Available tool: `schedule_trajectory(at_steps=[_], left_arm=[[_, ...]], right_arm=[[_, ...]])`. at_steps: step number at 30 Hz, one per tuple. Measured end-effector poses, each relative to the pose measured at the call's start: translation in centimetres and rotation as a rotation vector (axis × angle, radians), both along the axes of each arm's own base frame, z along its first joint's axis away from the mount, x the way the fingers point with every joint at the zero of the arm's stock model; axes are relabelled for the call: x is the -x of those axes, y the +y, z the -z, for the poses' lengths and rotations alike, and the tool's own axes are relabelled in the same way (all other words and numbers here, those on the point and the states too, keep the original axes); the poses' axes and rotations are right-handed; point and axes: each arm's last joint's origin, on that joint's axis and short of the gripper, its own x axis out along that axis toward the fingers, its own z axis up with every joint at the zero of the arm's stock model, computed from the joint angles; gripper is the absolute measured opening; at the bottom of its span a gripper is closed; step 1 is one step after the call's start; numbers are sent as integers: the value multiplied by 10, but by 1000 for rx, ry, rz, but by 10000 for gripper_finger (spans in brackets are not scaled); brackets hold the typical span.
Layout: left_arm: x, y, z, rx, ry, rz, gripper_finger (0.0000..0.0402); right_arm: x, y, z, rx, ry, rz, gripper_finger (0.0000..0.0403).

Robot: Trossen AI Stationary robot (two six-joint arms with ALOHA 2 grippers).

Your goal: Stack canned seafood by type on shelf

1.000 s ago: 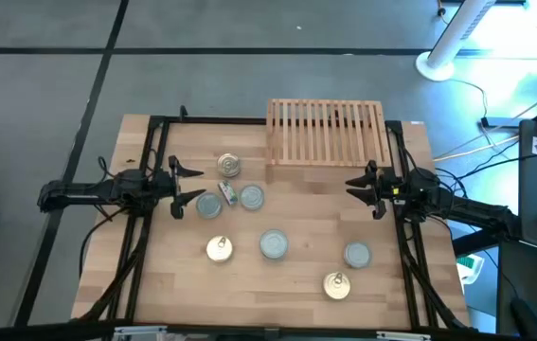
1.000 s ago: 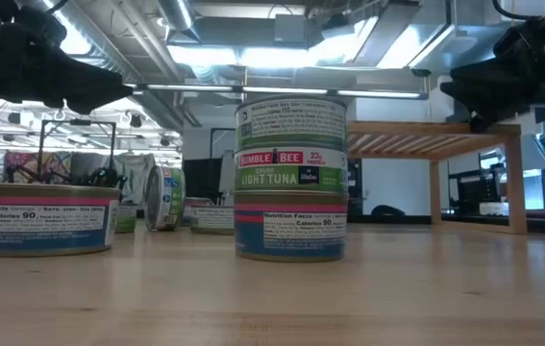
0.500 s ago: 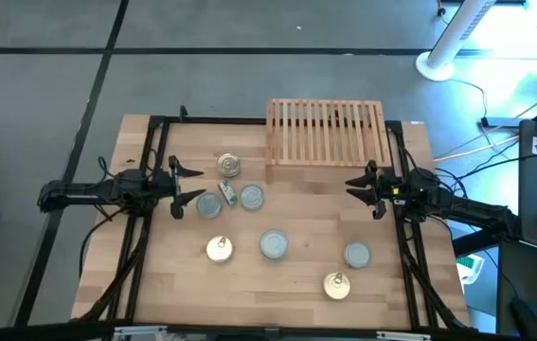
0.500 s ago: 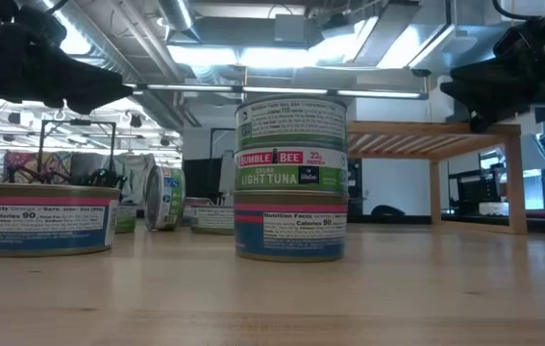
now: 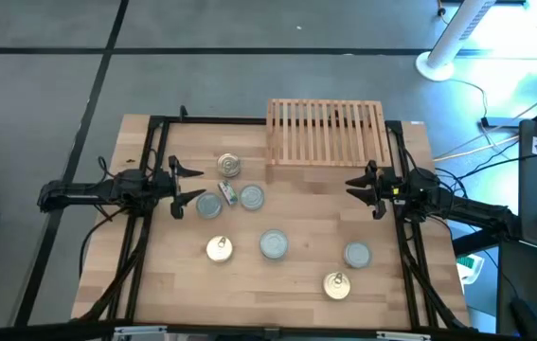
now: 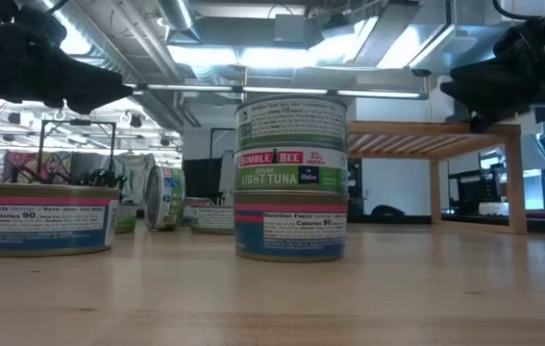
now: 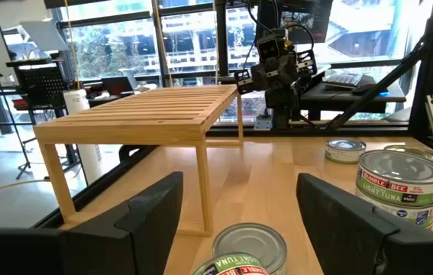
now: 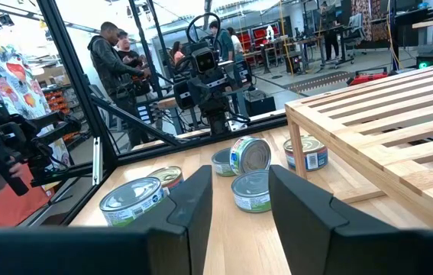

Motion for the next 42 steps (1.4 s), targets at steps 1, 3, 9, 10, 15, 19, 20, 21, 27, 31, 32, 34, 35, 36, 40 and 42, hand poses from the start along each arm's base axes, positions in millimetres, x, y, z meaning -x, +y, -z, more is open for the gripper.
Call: schedule_trajectory(at_steps=[1, 3, 9, 10, 15, 19, 20, 21, 27, 31, 32, 34, 35, 36, 40, 42], left_arm=[[0, 0, 0, 0, 0, 0, 253], [0, 0, 0, 0, -1, 0, 253], [0, 0, -3, 5, -34, 0, 253], [0, 0, -4, 7, -46, 0, 253], [1, 0, -15, -18, -149, -2, 253], [3, 0, -21, -60, -203, -8, 253], [3, 0, -21, -60, -208, -7, 253], [3, 0, -21, -52, -211, -6, 253], [3, 0, -20, 17, -213, 3, 253], [3, 0, -20, 13, -216, 3, 253], [3, 0, -20, 18, -217, 3, 253], [3, 0, -20, 34, -221, 5, 253], [3, 0, -20, 43, -224, 6, 253], [3, 0, -20, 53, -226, 8, 253], [3, 0, -20, 77, -231, 11, 253], [3, 0, -20, 87, -234, 12, 254]], right_arm=[[0, 0, 0, 0, 0, 0, 131], [0, 0, 0, 0, 0, 0, 131], [0, 0, 0, 0, -5, 1, 131], [0, 0, 0, 0, -5, 1, 131], [0, 0, 0, 0, -5, 1, 131], [0, 0, 0, 0, -6, 1, 131], [0, 0, 0, 0, -6, 1, 131], [0, 0, -1, 0, -6, 1, 131], [0, 0, -1, 1, -6, 1, 131], [0, 0, -1, 1, -6, 1, 131], [0, 0, -1, 1, -6, 1, 131], [0, 0, -1, 1, -6, 1, 131], [0, 0, -1, 1, -6, 1, 131], [0, 0, -1, 1, -6, 1, 131], [0, 0, -1, 1, -6, 1, 131], [0, 0, -1, 1, -6, 1, 131]])
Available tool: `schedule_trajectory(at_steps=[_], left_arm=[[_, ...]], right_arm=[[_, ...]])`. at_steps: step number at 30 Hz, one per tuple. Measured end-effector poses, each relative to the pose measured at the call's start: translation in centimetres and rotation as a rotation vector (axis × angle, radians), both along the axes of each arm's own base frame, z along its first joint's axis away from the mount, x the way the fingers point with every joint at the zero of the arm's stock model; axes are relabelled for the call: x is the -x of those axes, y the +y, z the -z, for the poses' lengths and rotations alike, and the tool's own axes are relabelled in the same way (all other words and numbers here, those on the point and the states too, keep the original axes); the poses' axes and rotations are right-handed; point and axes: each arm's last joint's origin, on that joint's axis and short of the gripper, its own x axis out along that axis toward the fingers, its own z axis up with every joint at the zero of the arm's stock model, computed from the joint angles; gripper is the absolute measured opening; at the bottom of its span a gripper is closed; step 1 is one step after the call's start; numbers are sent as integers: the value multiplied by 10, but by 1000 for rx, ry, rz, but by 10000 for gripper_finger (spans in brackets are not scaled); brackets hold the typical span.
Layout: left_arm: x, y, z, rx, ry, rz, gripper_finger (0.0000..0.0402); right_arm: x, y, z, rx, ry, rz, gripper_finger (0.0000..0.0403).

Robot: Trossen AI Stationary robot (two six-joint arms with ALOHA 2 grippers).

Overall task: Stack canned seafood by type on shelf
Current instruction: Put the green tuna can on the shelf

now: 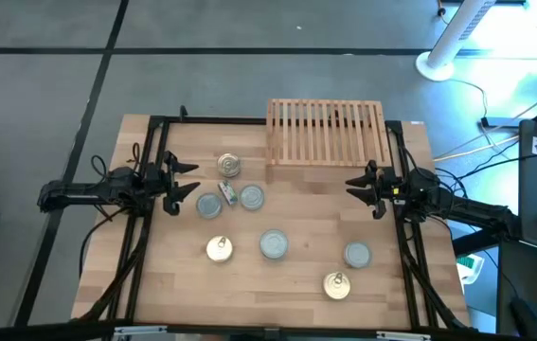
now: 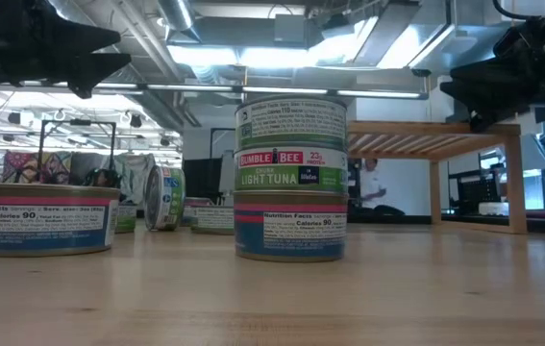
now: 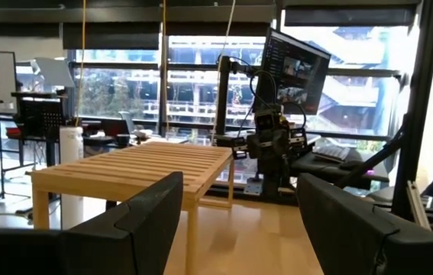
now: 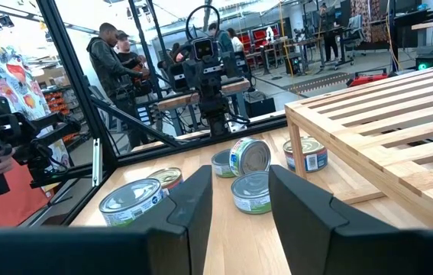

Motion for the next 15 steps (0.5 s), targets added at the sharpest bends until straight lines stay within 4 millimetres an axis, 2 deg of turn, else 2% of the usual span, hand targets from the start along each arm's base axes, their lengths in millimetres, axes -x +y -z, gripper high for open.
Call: schedule_trajectory(at_steps=[8, 15], left_arm=[[-5, 0, 1, 36, 19, 12, 254], [-22, 0, 5, 62, 159, 52, 254]], right_arm=[[0, 0, 0, 0, 0, 0, 131], [0, 0, 0, 1, -1, 2, 131]])
